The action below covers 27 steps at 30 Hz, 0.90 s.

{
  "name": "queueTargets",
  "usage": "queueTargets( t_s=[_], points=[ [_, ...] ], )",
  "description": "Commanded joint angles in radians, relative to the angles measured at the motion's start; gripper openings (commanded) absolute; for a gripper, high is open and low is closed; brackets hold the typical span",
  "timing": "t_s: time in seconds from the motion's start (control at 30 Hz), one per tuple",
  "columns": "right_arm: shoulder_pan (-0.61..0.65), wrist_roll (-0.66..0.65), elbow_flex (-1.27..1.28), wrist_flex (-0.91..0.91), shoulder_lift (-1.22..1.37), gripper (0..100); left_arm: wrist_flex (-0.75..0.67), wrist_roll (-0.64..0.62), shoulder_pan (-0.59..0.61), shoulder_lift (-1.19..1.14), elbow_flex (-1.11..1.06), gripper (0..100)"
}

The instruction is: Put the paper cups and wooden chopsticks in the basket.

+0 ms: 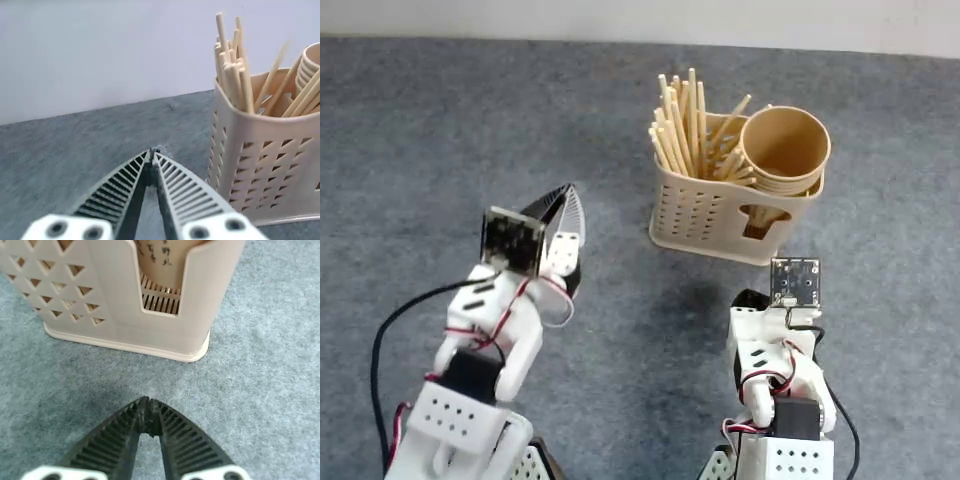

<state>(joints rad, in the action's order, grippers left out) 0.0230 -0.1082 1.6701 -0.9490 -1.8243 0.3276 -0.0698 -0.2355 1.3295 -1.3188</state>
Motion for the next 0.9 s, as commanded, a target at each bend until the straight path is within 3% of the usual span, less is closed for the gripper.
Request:
queueTargets(
  t_s=[0.0, 0.3, 0.57, 0.7, 0.87],
  points=[
    [-0.01, 0.003, 0.154, 0.019, -0.016, 0.5, -0.002, -0.003, 0.013, 0.179, -0.116, 1],
    [-0.01, 0.003, 0.154, 0.019, -0.016, 0.5, 0.003, -0.003, 0.041, 0.512, -0.358, 1],
    [-0.01, 0.003, 0.154, 0.019, -0.016, 0.5, 0.008, -0.003, 0.22, 0.453, -0.378, 1],
    [-0.01, 0.003, 0.154, 0.019, -0.016, 0.5, 0.132, -0.003, 0.288, 0.446, -0.378, 1],
    [-0.01, 0.003, 0.154, 0.019, -0.016, 0.5, 0.394, -0.003, 0.288, 0.449, -0.378, 1]
  ],
)
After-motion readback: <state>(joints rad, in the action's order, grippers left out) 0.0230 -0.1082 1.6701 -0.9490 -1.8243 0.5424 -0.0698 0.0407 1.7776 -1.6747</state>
